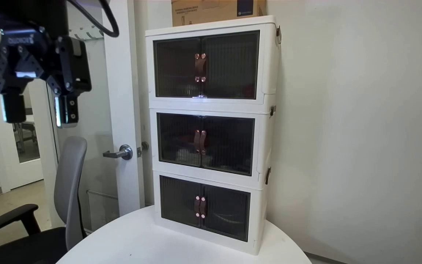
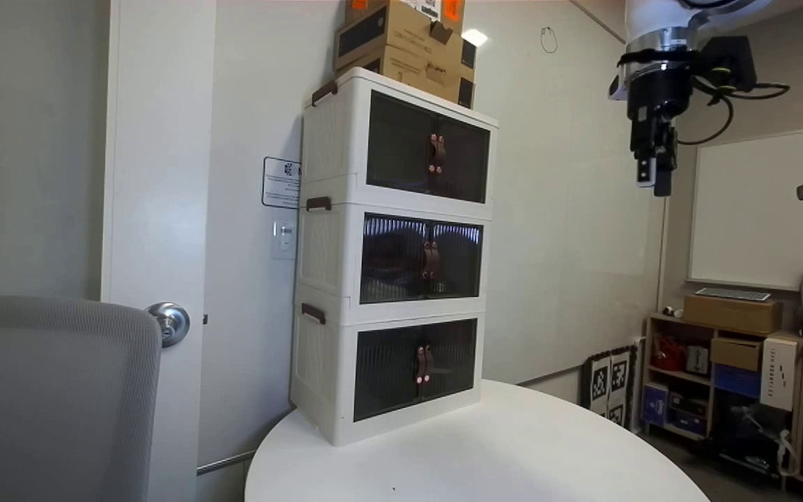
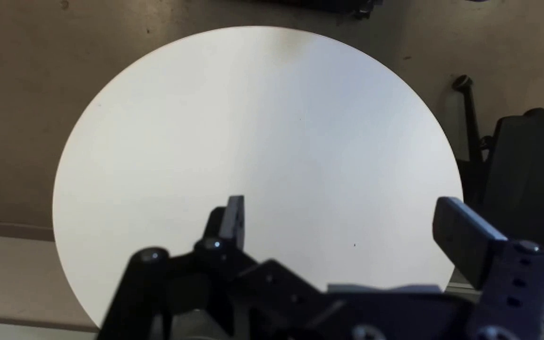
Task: Close the doors of the third cabinet
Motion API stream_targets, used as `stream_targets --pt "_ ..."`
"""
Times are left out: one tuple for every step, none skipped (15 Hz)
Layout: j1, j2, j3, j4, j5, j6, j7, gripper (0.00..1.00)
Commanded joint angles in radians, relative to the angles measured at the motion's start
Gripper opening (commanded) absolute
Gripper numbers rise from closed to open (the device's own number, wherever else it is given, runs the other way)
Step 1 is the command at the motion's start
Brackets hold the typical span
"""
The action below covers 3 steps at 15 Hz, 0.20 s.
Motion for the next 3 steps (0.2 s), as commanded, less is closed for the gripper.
stream_targets --pt "0.026 -0.007 -0.021 -0.005 -0.011 -0.001 0.008 1.00" --pt "0.026 -0.009 -0.020 -0.008 -0.012 -0.001 0.007 1.00" --pt "0.026 -0.009 -0.020 -0.008 -0.012 -0.001 0.007 1.00"
